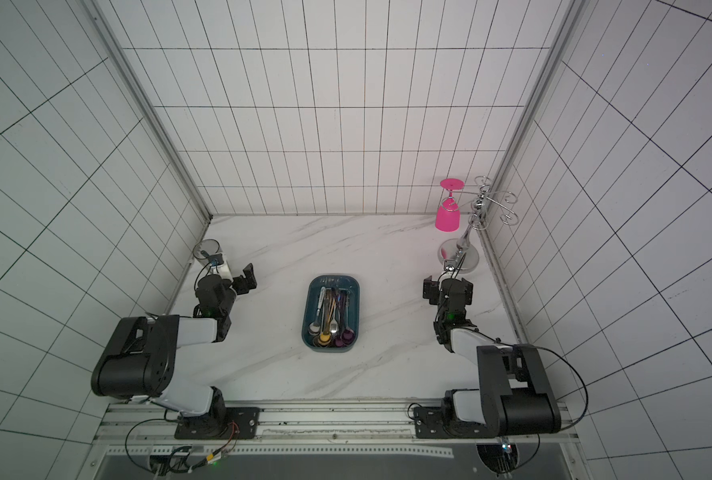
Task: Put the spoon into the storage box
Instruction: Reset both arms
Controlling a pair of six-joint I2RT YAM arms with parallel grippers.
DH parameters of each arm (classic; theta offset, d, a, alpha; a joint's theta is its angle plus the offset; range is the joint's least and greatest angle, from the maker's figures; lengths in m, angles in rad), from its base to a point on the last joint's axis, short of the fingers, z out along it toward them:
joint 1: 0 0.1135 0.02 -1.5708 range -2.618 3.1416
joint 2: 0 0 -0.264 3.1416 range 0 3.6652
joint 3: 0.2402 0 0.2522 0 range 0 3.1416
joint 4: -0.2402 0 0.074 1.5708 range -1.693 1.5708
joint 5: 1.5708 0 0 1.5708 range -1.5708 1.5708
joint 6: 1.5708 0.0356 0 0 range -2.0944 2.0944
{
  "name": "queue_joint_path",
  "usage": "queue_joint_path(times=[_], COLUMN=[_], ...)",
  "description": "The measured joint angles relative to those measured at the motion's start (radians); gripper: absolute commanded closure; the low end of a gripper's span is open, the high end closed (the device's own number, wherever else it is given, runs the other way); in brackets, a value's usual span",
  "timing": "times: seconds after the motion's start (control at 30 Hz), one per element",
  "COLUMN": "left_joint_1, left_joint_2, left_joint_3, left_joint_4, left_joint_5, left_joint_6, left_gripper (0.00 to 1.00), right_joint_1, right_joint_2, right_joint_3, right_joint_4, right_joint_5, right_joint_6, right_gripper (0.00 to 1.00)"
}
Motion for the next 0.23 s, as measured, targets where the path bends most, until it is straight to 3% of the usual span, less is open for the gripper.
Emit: queue_joint_path(times=[0.23], left_joint_1=[0.000], left_joint_2=[0.000], left_joint_3=[0.000], left_joint_4=[0.000], left_joint_5=[0.000], left_joint_6=[0.000], left_gripper=[0.01], right_joint_1=[-0.007], right_joint_2=[-0.016], right_joint_3=[0.000], right_joint_4=[-0.010], right_joint_5=[-0.024], right_joint_6=[0.004], right_gripper=[0.01])
